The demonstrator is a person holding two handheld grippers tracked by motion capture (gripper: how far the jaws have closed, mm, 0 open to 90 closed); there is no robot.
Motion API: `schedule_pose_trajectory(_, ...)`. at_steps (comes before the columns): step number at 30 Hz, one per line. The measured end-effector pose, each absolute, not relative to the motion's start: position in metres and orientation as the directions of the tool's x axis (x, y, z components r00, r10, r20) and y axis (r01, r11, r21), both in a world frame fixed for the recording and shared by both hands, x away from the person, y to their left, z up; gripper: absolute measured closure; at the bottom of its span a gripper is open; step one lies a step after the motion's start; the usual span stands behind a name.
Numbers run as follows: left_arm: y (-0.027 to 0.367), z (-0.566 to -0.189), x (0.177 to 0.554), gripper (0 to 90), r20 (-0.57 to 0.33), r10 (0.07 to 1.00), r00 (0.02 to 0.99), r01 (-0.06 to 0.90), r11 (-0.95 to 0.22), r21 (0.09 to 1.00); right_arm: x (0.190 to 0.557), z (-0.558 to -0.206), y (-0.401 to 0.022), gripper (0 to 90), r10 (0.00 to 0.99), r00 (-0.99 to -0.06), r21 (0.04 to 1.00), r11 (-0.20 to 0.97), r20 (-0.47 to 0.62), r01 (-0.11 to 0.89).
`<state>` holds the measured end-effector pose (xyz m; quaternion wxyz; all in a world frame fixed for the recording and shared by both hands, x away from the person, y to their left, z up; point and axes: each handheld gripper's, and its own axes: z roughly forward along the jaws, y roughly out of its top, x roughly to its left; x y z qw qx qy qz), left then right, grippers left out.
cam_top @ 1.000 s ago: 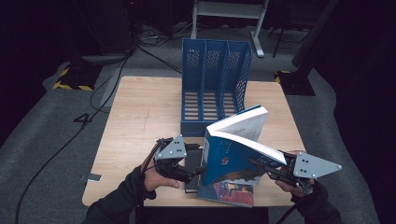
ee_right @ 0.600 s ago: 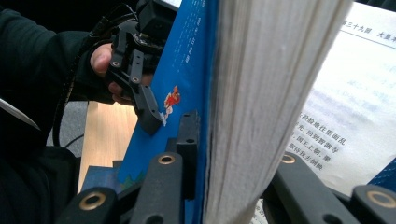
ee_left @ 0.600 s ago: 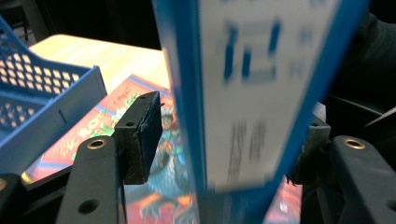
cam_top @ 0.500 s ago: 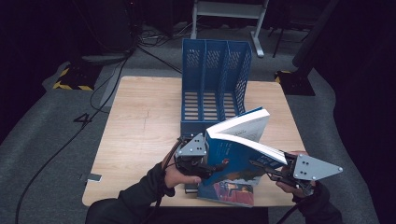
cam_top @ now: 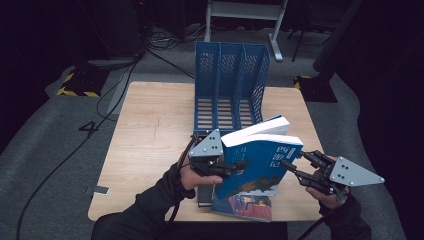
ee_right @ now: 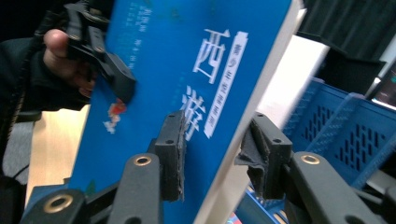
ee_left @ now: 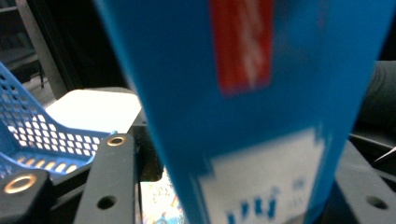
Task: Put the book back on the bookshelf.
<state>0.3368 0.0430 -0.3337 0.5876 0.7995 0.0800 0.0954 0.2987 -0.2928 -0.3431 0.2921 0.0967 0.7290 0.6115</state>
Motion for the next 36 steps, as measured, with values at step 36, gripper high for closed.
schedule_pose_trajectory(36, 0.032, -0.299, 0.351, 57.6, -0.04, 0.291, 0.956, 0.124, -0.275, 0.954, 0.329, -0.373, -0.287, 44.1, 0.492, -0.853, 0.958, 0.287, -0.176, -0.032)
